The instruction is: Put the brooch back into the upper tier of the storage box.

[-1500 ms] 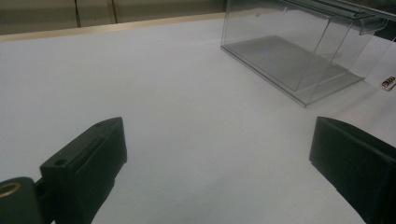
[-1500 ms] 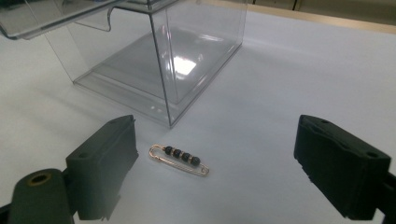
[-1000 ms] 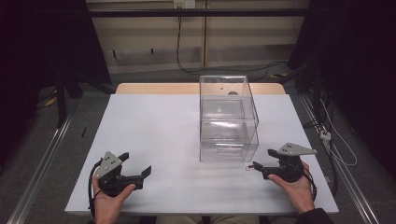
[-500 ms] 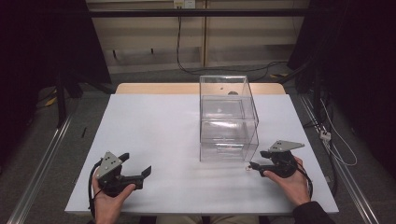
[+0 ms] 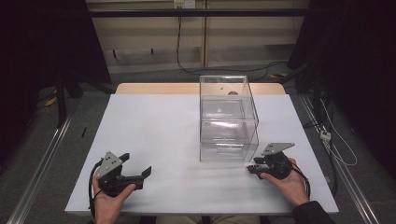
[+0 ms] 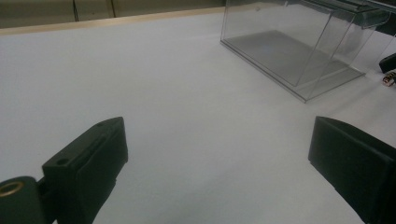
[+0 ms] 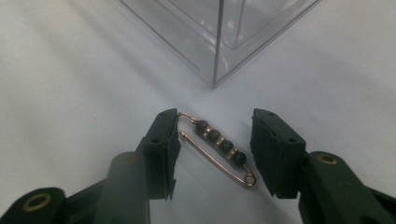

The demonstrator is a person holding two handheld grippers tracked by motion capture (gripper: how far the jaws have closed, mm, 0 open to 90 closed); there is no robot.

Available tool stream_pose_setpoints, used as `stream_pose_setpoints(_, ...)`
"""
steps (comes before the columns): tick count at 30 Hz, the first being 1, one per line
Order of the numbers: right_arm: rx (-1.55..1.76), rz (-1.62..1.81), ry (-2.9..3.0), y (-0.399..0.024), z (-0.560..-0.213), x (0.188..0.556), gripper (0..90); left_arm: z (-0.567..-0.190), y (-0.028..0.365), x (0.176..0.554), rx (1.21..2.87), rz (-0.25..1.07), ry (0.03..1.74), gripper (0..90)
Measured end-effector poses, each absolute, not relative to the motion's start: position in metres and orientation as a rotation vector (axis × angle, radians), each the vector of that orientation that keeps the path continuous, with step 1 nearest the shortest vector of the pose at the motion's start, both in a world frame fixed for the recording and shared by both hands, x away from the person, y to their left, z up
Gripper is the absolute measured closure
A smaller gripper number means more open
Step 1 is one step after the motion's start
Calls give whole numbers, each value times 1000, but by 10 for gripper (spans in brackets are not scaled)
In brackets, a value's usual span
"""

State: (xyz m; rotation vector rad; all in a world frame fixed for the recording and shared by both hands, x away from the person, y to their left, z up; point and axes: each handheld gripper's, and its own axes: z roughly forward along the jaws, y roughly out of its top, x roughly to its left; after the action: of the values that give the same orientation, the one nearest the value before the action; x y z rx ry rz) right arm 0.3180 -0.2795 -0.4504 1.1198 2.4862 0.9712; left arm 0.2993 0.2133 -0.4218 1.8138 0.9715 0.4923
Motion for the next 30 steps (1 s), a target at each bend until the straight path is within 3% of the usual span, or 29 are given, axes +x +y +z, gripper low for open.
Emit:
stream_pose_setpoints(1, 1107, 962, 2486, -280, -450, 318, 591, -422, 213, 299, 1813, 493, 972, 45)
stream_pose_setpoints(4, 1103, 959, 2484, -280, -450, 317, 626, -422, 213, 299, 1815, 491, 973, 45)
stream_pose_setpoints(5, 1089, 956, 2494, -279, -450, 317, 688, -422, 213, 299, 1816, 490, 974, 45)
stream_pose_setpoints(14, 1100, 974, 2518, -277, -449, 315, 851, -422, 214, 299, 1818, 484, 977, 45)
stream_pose_setpoints(30, 1161, 998, 2500, -276, -448, 310, 855, -422, 214, 299, 1815, 481, 981, 45)
